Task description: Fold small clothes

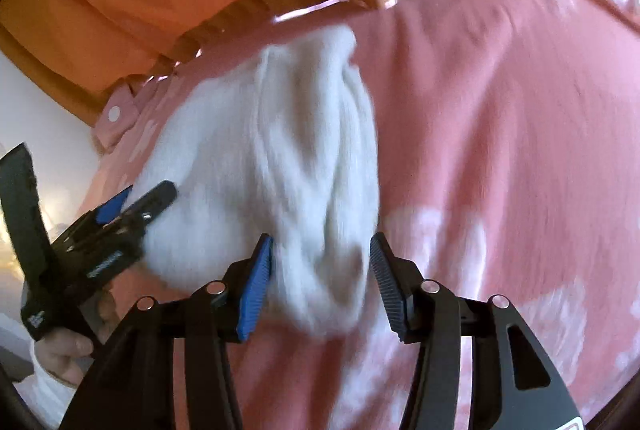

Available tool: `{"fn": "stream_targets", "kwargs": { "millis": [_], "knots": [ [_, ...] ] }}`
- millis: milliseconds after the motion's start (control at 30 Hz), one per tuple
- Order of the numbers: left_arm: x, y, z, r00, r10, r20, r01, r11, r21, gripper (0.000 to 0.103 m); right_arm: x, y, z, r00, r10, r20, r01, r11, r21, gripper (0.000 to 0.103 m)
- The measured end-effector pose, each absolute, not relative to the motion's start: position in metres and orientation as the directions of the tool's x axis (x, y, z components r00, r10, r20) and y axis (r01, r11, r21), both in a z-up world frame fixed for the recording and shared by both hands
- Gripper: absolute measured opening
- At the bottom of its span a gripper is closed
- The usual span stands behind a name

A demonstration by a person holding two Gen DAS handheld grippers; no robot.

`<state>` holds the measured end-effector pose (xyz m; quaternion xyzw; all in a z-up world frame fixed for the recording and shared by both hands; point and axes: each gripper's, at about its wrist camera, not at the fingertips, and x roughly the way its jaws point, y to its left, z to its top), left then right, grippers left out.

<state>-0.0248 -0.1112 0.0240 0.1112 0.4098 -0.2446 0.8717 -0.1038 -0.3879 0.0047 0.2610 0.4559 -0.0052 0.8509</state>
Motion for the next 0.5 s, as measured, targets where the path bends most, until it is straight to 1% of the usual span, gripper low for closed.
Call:
{"fn": "stream_targets", "kwargs": {
  "millis": [33,67,133,200,233,267,300,333,400,467,500],
  "knots": [
    [-0.032,-0.105,0.024,0.532,-0.344,-0.774,0.531,0.847,-0.011,0.082,-0.107,-0.386,0.003,0.582,0.247,-0.775,0.242,0.857,0.455,0.05],
    [-0.044,-0.097,0.022,0.515,-0.349,-0.783,0.557,0.831,-0.004,0.083,-0.109,-0.385,0.001,0.575,0.261,-0.775,0.241,0.851,0.466,0.05],
    [-0.06,-0.087,0.016,0.501,-0.333,-0.798,0.589,0.808,0.033,0.084,-0.11,-0.382,-0.002,0.57,0.273,-0.775,0.236,0.849,0.473,0.051],
    [-0.065,-0.078,0.002,0.485,-0.293,-0.824,0.592,0.803,0.063,0.084,-0.108,-0.381,-0.004,0.569,0.287,-0.77,0.237,0.84,0.489,0.051],
    [-0.062,-0.075,-0.003,0.49,-0.27,-0.829,0.574,0.815,0.074,0.083,-0.106,-0.382,-0.002,0.579,0.29,-0.762,0.239,0.833,0.499,0.044],
    [-0.055,-0.071,-0.007,0.498,-0.251,-0.83,0.548,0.833,0.077,0.081,-0.105,-0.382,0.002,0.592,0.277,-0.757,0.236,0.838,0.492,0.025],
    [-0.05,-0.068,-0.007,0.503,-0.244,-0.829,0.529,0.846,0.072,0.072,-0.104,-0.381,0.007,0.602,0.264,-0.754,0.229,0.847,0.48,0.021],
    [-0.043,-0.063,-0.003,0.509,-0.254,-0.822,0.504,0.862,0.046,0.066,-0.105,-0.377,0.021,0.63,0.246,-0.737,0.204,0.863,0.463,0.017],
    [-0.038,-0.059,0.007,0.533,-0.284,-0.797,0.49,0.872,0.017,0.065,-0.111,-0.37,0.048,0.681,0.229,-0.696,0.158,0.882,0.444,0.016],
    [-0.032,-0.063,0.01,0.568,-0.24,-0.787,0.482,0.872,0.082,0.059,-0.122,-0.367,0.075,0.739,0.245,-0.628,0.105,0.879,0.466,0.015],
    [-0.027,-0.063,0.006,0.565,-0.219,-0.796,0.481,0.871,0.102,0.057,-0.125,-0.366,0.079,0.749,0.243,-0.617,0.094,0.882,0.461,0.015]
  ]
}}
